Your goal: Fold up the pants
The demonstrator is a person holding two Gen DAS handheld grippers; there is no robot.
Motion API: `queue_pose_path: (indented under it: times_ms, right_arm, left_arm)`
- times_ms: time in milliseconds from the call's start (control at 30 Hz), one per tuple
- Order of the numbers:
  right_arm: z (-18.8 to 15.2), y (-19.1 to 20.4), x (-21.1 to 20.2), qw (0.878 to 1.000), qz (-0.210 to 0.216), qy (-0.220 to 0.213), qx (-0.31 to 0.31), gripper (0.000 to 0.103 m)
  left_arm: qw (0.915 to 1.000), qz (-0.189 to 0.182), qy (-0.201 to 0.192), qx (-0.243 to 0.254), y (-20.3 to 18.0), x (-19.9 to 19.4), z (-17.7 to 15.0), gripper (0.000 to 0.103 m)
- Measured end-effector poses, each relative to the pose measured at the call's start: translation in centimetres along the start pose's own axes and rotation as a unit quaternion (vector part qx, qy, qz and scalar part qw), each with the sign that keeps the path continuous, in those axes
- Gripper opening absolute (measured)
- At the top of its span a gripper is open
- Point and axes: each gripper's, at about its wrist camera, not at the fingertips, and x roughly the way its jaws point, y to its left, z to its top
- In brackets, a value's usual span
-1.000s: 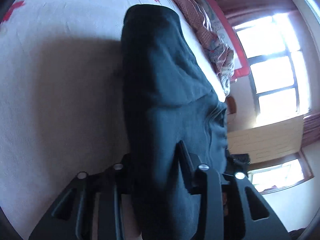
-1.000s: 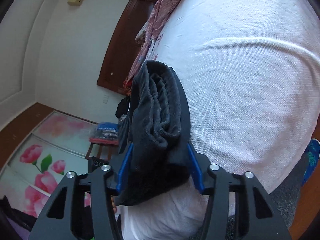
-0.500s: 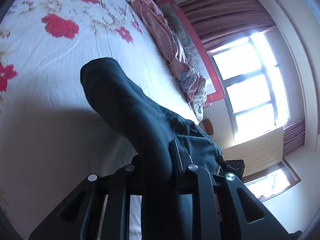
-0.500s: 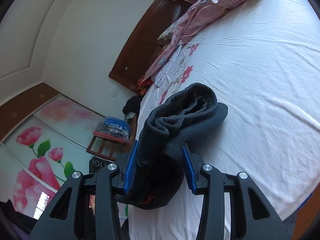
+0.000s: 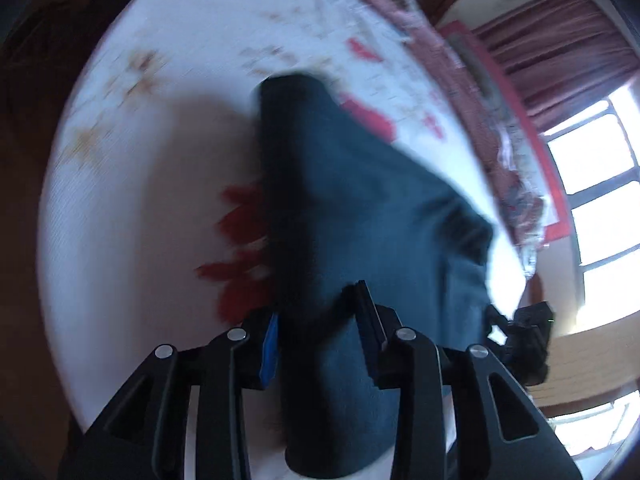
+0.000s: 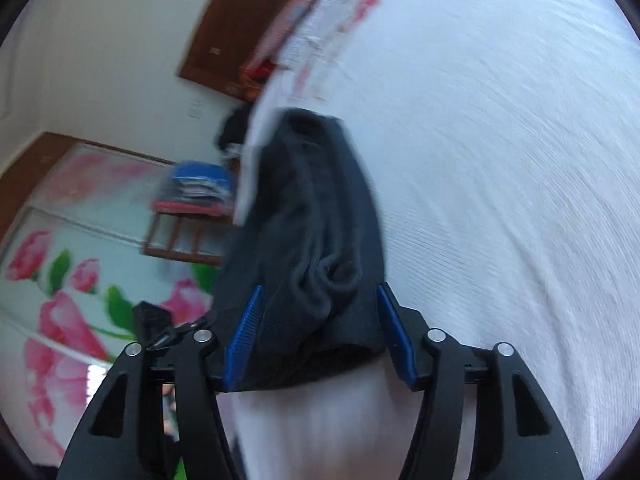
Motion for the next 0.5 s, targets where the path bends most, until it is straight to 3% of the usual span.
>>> queue_pose_path:
  times_ms: [33,100,167,233,267,367,467,500]
  right_arm:
    - [-0.4,0.0,-1.2,1.000,-0.010,-0.008,0.017,0.069]
    - [-0.7,0.0,-3.9,0.998,-0.019,-0.031,0.046,0.071]
    - [-0.4,1.1,-6.7,0.996,-0.023,-0.076,0.039,0.071]
    - [0.9,3.2,-7.1,0.995,0.032,-0.092,0.031,0.071]
    - [1.9,4.6,-6.2,0.995,0.057,-0.084,0.018,0.071]
    - [4.7,7.8,-0.4,0.993,0.108,-0.044,0.002,0.071]
    - [6.5,7.5,6.1,0.996,0.084,0.002,0.019,0.071]
    - [6.9,6.2,7.7,0.998,0.051,0.010,0.038,0.071]
  left_arm:
    - [0.9994,-0.023,-0.020,-0.013,0.9,-0.6,-0.8,0.044]
    - [0.9972,-0.016,-0.069,-0.023,1.4,-2.8,-2.3,0.058]
    - [0.9923,-0.035,-0.118,-0.010,0.2,-5.0,-3.5,0.061]
    - [0.9866,-0.063,-0.146,0.037,-2.8,-6.0,-4.5,0.070]
    - [0.9844,-0.076,-0.144,0.067,-4.9,-5.9,-4.6,0.076]
    - [0.9762,-0.109,-0.109,0.152,-9.8,-3.8,-5.7,0.076]
    - [0.9768,-0.105,-0.068,0.174,-11.6,-1.1,-6.7,0.076]
    - [0.9789,-0.099,-0.056,0.170,-11.2,-0.1,-7.0,0.076]
